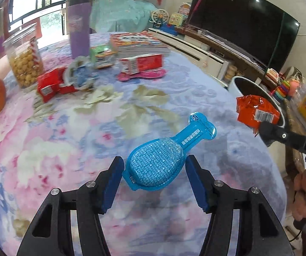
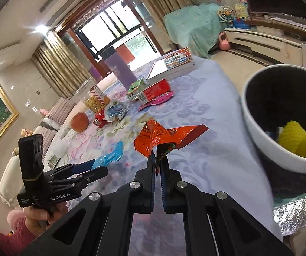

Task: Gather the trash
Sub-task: 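Carry the blue comb and orange wrapper with both tools over the bin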

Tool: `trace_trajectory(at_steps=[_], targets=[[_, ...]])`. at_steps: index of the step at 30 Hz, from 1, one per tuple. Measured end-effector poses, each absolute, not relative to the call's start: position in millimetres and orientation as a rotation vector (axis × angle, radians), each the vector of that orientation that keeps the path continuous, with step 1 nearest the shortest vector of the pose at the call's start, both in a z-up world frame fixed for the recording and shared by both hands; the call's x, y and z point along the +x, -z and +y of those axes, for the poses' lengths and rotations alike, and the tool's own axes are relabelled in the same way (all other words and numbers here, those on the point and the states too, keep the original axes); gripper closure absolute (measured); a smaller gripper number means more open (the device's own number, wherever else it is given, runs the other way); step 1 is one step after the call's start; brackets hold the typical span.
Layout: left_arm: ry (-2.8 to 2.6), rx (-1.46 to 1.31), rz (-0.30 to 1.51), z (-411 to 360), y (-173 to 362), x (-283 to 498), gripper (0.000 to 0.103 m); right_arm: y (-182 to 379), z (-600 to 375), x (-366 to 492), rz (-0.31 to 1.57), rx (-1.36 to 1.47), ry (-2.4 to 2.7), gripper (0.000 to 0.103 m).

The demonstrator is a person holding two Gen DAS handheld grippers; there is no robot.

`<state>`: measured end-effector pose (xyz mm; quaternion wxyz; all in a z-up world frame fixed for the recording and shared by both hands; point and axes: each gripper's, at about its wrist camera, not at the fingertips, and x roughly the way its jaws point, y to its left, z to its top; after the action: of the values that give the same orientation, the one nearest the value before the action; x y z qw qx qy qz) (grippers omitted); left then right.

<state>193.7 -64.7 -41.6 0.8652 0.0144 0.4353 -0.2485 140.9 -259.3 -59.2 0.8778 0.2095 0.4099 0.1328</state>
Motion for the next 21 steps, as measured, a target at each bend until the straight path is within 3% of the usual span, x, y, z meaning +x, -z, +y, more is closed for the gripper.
trace_trajectory(at_steps=[21], targets=[[0.63, 0.093, 0.877, -160.0, 18.2, 183.9, 0.044, 44.3, -338.1, 97.7, 0.794, 0.447, -0.127, 0.099]])
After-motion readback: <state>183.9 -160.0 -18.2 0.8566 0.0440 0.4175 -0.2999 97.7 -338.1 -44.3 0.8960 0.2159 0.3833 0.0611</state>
